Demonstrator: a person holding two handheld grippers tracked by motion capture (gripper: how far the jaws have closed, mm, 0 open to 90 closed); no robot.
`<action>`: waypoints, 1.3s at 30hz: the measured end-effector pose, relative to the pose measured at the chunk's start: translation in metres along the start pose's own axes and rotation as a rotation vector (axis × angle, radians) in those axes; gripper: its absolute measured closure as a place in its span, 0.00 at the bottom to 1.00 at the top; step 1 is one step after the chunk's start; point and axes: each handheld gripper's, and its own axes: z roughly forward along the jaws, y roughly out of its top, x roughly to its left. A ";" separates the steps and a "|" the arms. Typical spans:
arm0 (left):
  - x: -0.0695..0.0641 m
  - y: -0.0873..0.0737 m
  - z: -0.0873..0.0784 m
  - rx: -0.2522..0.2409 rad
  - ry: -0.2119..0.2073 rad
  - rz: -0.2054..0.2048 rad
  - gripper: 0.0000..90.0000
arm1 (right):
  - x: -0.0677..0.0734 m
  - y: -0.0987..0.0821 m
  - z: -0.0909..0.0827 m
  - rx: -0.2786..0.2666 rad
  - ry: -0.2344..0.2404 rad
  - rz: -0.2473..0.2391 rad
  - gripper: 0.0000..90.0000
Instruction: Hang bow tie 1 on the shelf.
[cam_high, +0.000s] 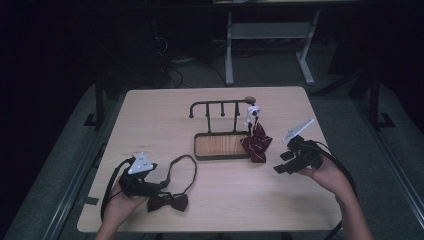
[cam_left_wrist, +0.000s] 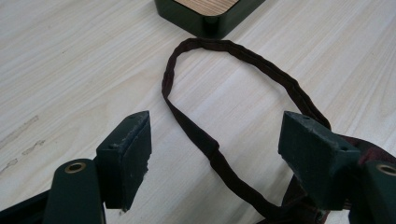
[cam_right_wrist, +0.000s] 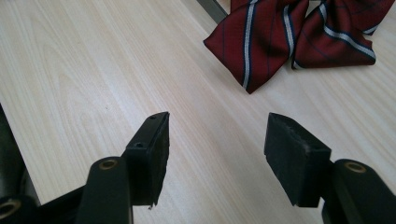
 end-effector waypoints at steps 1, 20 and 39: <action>0.000 0.000 0.000 0.002 0.000 -0.002 0.29 | 0.000 -0.002 0.001 -0.001 0.002 0.000 0.44; -0.004 0.002 0.000 0.014 0.010 0.008 0.29 | 0.004 -0.026 0.012 -0.019 0.021 0.023 0.42; 0.003 0.009 0.002 0.028 -0.014 -0.002 0.36 | 0.007 -0.031 0.011 -0.010 0.032 0.022 0.40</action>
